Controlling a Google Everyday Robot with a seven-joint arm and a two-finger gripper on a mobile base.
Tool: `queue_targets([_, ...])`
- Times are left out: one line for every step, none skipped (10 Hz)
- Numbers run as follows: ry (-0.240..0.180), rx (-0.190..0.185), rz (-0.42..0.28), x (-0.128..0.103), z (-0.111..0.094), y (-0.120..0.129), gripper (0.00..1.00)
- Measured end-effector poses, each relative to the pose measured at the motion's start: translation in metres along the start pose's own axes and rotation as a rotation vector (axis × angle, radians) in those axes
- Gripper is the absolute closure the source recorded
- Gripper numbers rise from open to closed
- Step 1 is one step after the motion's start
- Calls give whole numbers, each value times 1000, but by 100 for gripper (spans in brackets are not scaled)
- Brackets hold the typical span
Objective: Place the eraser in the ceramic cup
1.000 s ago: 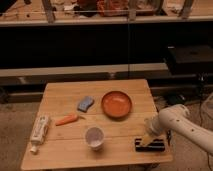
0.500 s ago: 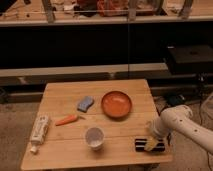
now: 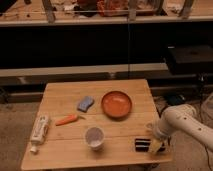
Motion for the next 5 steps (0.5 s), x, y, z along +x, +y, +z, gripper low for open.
queue_targets([9, -10, -3, 0, 0, 1, 20])
queue_targets([25, -25, -4, 0, 3, 1, 20])
queue_targets([29, -34, -3, 1, 6, 2, 20])
queue_targets([31, -43, -12, 2, 9, 3, 20])
queue_targets([28, -48, -26, 4, 12, 4, 20])
